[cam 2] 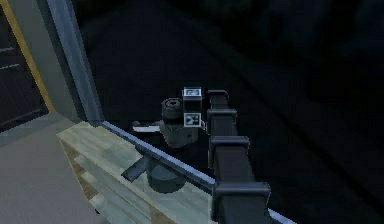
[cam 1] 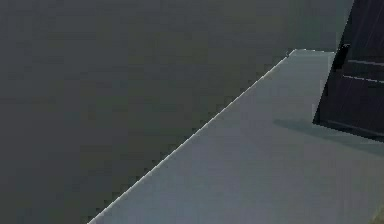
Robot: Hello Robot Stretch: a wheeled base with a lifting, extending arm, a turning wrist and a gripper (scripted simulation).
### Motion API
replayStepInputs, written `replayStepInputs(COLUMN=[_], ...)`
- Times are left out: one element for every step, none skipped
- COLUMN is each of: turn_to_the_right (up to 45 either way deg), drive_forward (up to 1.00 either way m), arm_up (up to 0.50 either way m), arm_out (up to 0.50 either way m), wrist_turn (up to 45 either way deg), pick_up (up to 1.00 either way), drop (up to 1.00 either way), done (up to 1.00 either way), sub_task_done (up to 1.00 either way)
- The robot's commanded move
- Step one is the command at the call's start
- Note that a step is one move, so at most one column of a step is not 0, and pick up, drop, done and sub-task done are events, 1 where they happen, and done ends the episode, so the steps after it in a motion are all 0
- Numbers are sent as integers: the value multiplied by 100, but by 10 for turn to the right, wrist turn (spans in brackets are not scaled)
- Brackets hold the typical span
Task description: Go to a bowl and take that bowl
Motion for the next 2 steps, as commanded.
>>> replayStepInputs(turn_to_the_right=[0,0], drive_forward=[0,0], arm_up=[-30,0], arm_out=[0,0], wrist_turn=[0,0], pick_up=[0,100], drop=[0,0], done=[0,0], sub_task_done=[0,0])
